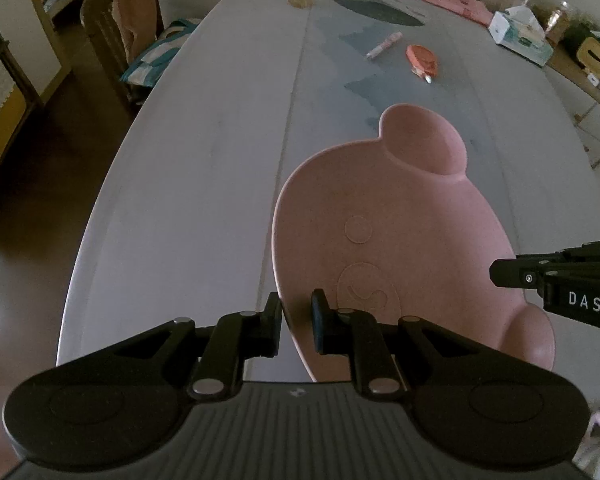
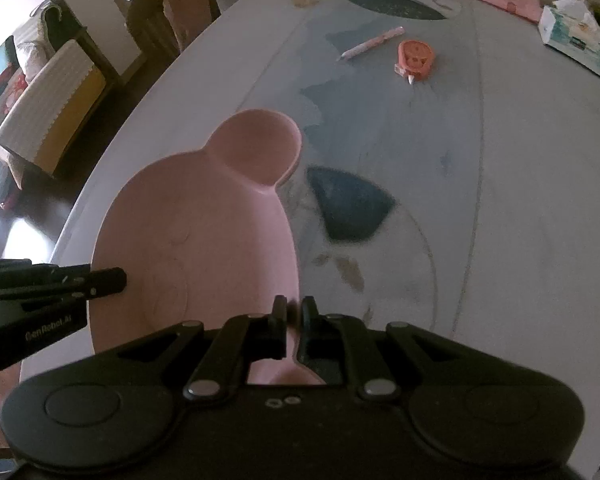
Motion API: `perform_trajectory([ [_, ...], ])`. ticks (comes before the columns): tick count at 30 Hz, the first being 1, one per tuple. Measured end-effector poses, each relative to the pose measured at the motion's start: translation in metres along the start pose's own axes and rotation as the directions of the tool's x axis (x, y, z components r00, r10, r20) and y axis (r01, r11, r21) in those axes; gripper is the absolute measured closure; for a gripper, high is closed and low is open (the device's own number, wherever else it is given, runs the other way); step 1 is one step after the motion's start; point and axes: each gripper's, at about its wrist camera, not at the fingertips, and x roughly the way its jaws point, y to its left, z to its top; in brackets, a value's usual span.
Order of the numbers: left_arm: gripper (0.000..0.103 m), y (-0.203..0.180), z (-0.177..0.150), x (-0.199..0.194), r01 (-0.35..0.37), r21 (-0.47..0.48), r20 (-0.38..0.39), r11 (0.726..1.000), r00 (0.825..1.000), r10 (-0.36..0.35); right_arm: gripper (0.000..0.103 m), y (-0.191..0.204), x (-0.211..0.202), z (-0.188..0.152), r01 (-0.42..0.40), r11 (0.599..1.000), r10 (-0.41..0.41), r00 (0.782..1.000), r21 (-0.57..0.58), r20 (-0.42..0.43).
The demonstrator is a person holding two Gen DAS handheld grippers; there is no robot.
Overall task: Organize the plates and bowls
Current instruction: 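Lift the pink plate with both grippers and carry it over the white plates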
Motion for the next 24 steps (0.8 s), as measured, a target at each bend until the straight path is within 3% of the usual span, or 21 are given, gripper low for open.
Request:
perform_trajectory([
  [12, 0.089, 0.004, -0.077, -0.048, 0.011, 0.022, -0.013, 1.000, 1.000, -0.010, 0.095, 0.032, -0.040, -0.077, 0.003, 1.000, -0.003, 1.000, -0.014, -0.006],
  [24, 0.089, 0.006, -0.156, -0.066, 0.048, 0.035, -0.057, 0.998, 0.997, -0.046, 0.095, 0.055, -0.062, -0.159, -0.001, 1.000, 0.000, 0.999, -0.019, -0.049],
])
